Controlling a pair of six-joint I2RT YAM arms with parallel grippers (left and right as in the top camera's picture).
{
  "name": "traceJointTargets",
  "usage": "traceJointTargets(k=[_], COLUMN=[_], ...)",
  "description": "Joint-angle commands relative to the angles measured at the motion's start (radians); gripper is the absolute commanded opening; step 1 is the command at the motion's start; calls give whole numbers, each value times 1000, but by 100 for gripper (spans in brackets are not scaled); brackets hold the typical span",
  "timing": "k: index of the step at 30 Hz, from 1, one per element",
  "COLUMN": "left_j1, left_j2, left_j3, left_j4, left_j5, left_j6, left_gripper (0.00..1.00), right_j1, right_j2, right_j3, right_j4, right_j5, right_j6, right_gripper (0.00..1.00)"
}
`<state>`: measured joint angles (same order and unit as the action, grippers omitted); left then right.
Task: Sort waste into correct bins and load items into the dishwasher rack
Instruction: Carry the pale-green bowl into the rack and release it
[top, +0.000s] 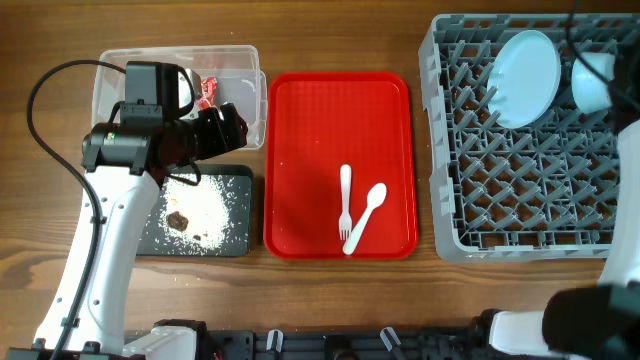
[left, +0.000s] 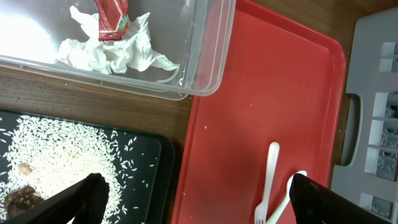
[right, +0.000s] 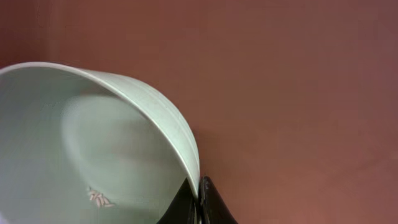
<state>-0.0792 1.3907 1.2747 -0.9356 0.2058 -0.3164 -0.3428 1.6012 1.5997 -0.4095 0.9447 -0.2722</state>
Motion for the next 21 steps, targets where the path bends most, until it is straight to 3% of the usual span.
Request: traceJointTargets(k=[1,12,21], left_j1=[5,5,5], left_j2=[-16,-16,-16], left_j3=[3,3,3], left_j4=[2,3,3], left_j5=[-6,-6,-6], left_j6=[-5,-5,-5], left_gripper=[95,94,94], right_j1=[-63,-132,-171], right_j2=[111,367,405], right_j3=[9,8,-98], right_j4=[35,56,88], right_j5=[136,209,198], right_j6=[-69,-121,-120], right_gripper=[4,4,4])
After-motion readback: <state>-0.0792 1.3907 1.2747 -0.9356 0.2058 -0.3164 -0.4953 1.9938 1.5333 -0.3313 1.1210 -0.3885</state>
